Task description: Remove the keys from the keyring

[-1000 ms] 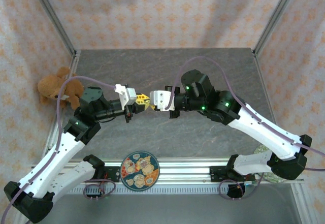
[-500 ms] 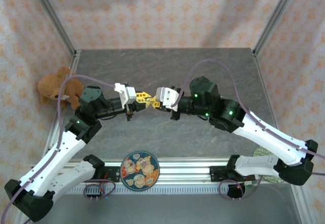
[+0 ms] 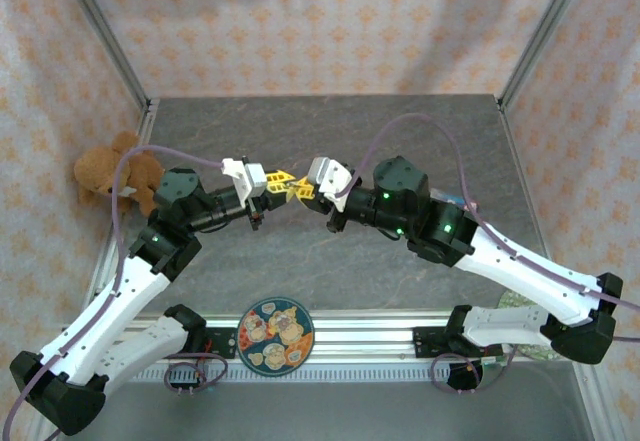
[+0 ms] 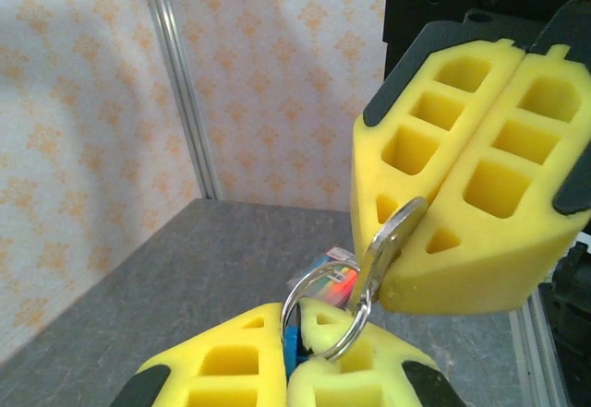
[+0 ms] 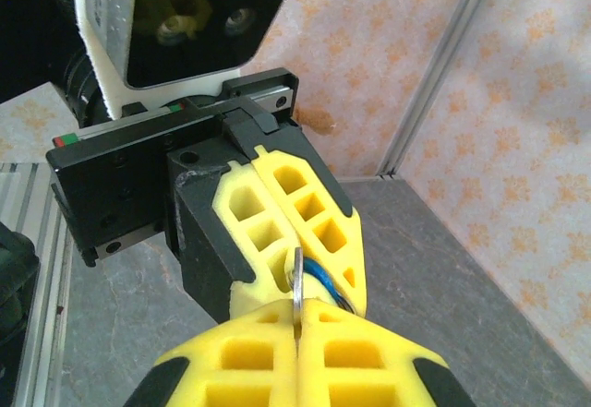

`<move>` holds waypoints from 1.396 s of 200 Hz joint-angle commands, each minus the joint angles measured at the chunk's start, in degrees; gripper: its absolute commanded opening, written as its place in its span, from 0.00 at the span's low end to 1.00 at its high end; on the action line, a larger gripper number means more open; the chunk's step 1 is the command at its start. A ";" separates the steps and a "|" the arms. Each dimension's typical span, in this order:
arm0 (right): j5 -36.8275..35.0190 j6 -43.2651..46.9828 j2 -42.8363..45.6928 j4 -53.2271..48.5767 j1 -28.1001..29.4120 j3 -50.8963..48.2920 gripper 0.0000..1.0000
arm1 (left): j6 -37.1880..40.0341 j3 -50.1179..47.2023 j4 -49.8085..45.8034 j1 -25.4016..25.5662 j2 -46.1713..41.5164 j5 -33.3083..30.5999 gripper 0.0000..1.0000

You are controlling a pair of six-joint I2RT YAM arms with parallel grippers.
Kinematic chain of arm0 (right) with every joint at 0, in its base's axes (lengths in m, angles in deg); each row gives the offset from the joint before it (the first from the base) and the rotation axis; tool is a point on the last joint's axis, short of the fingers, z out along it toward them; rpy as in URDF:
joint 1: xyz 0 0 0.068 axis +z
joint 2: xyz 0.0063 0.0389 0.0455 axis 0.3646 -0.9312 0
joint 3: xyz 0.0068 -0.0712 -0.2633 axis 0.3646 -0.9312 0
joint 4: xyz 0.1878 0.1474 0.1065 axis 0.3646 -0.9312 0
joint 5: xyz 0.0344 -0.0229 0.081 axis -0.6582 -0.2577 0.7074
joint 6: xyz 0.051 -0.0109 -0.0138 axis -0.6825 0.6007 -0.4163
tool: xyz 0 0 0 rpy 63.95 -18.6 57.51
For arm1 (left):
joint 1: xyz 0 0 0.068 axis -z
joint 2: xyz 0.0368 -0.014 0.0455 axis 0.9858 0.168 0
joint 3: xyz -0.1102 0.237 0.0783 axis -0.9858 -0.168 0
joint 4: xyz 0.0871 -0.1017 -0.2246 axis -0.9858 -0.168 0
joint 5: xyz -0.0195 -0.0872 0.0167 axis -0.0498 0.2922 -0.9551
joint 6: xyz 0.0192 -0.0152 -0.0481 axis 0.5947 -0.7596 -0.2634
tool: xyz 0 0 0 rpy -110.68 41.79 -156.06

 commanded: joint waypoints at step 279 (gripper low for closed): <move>10.09 10.11 5.63 -3.47 0.72 -4.47 0.00 | -1.72 2.20 0.73 -0.26 0.32 -7.15 0.00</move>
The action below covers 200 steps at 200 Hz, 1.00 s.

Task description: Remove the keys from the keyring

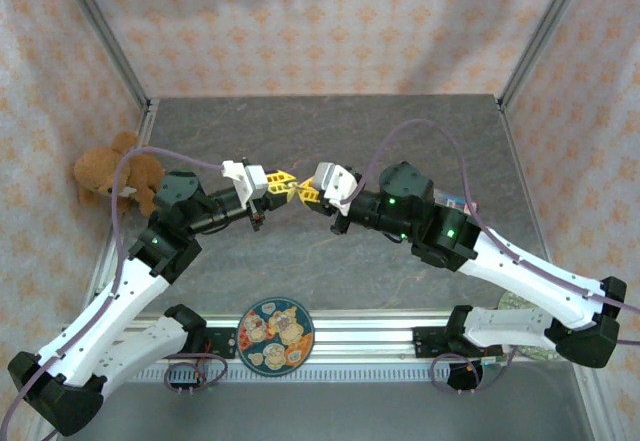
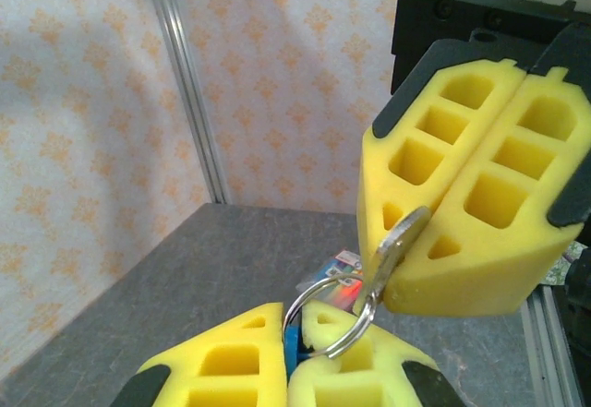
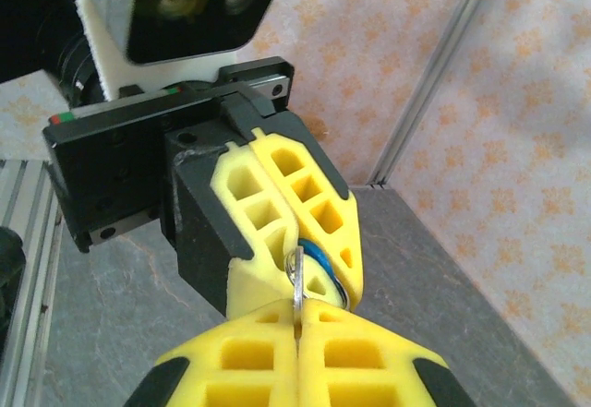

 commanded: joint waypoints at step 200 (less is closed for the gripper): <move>9.01 30.20 -9.02 -39.70 12.91 13.03 0.00 | -6.79 8.91 -6.07 -5.48 6.62 -1.07 0.00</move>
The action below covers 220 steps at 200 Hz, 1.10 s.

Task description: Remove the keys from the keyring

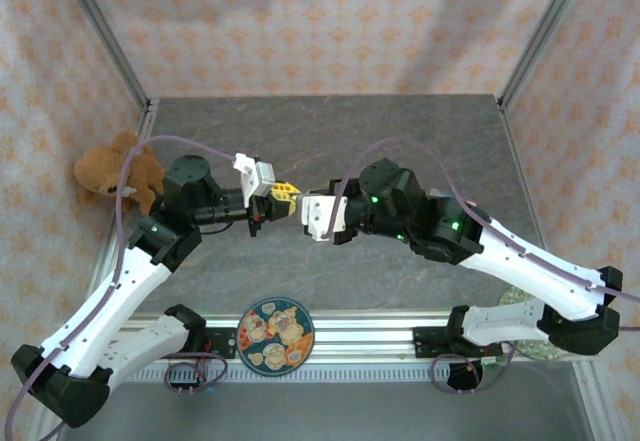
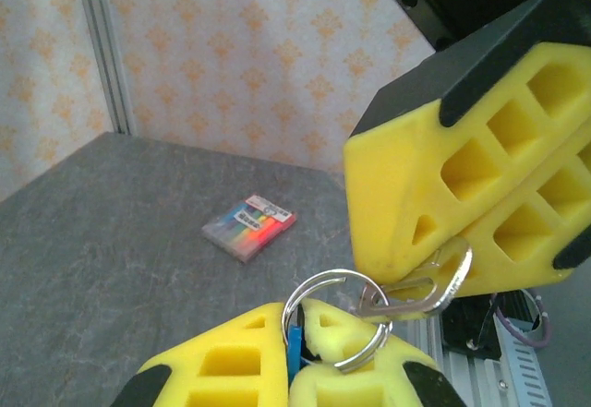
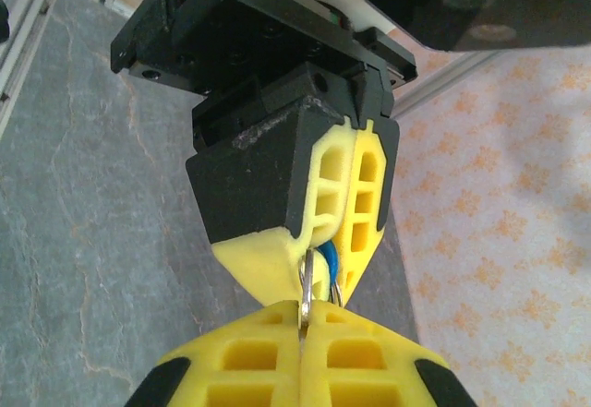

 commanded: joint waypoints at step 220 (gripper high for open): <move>25.27 -4.91 -16.55 3.06 6.53 -0.50 0.00 | -3.33 1.27 11.45 -3.37 -0.38 -12.38 0.00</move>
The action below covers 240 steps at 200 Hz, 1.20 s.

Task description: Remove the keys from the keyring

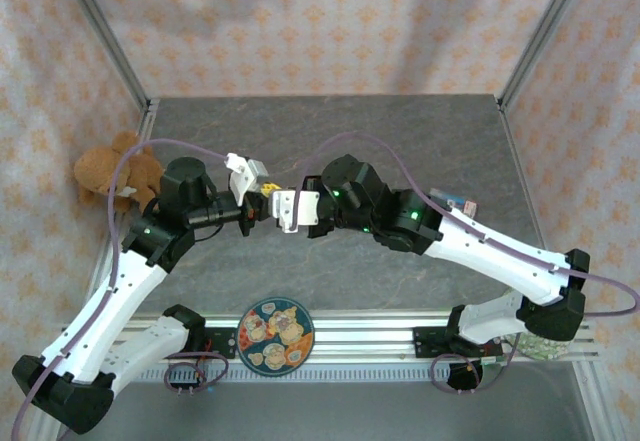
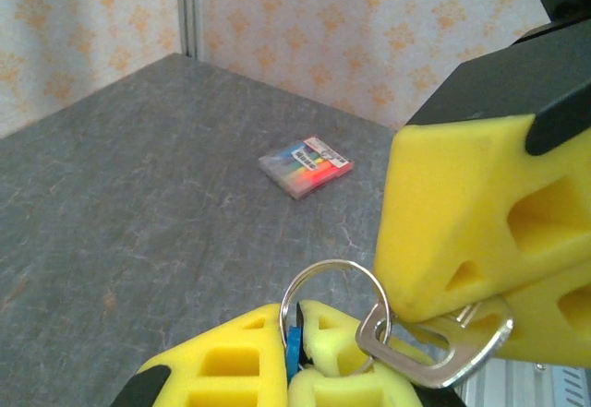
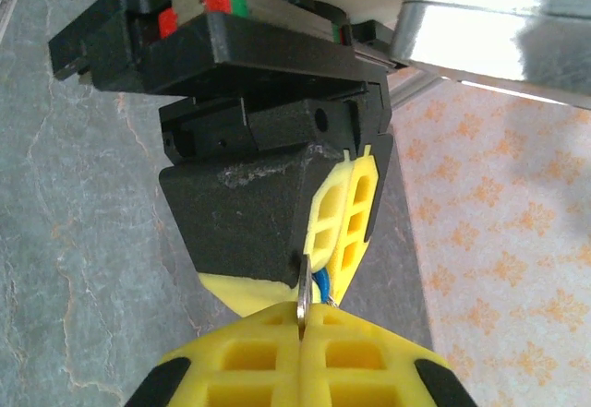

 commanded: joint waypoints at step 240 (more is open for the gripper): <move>7.74 -37.15 2.88 33.68 -7.46 -16.25 0.00 | -6.20 -11.28 25.10 0.09 -10.36 -16.34 0.53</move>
